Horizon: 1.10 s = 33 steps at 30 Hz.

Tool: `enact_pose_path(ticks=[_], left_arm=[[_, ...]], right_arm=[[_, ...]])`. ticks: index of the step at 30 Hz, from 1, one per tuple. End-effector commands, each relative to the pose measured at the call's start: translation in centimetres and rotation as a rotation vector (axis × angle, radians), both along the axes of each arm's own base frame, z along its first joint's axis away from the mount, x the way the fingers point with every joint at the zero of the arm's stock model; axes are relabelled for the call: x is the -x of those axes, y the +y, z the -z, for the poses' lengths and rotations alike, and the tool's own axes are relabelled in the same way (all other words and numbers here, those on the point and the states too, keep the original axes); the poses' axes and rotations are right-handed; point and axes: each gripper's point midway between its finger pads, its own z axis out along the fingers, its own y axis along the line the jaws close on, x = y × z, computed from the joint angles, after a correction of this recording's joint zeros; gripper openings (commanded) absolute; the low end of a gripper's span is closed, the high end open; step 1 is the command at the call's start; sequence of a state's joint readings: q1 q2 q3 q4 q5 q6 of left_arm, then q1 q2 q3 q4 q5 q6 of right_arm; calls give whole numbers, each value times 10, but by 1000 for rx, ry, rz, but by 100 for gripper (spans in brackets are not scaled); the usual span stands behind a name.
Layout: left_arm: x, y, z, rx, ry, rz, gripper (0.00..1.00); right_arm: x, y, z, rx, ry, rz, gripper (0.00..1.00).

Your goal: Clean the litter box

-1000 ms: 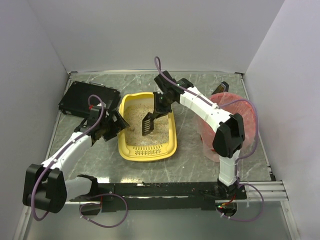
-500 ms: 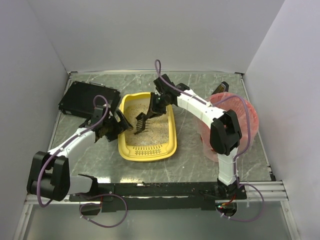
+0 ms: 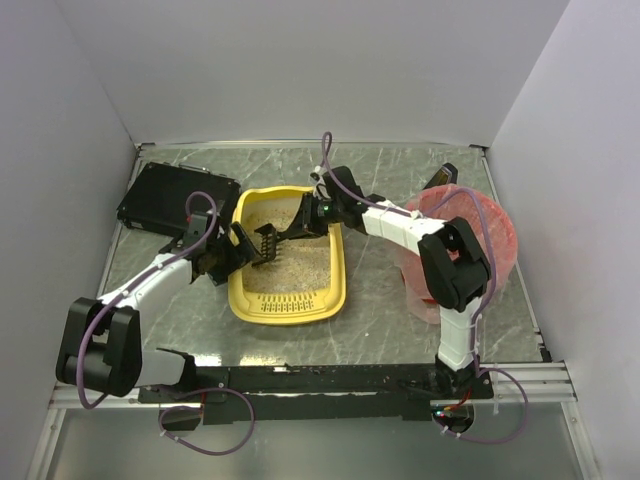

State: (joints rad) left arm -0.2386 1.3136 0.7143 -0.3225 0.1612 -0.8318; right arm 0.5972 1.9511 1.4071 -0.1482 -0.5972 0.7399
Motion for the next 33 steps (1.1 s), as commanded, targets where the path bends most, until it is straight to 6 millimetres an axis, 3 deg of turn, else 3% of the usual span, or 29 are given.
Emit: enact_pose_path(ticks=[1, 5, 18, 21, 33], left_arm=[[-7, 6, -13, -21, -29, -33, 97], [-7, 5, -22, -5, -57, -36, 97], [-7, 14, -31, -19, -90, -84, 97], [-6, 14, -29, -22, -84, -81, 97], [-2, 14, -14, -27, -44, -73, 97]], right_arm=[[7, 7, -46, -144, -70, -42, 0], [4, -2, -55, -113, -106, -14, 0], [-3, -33, -50, 8, -122, 69, 0], [-2, -27, -53, -24, -138, 42, 0], [-4, -22, -15, 53, -106, 32, 0]])
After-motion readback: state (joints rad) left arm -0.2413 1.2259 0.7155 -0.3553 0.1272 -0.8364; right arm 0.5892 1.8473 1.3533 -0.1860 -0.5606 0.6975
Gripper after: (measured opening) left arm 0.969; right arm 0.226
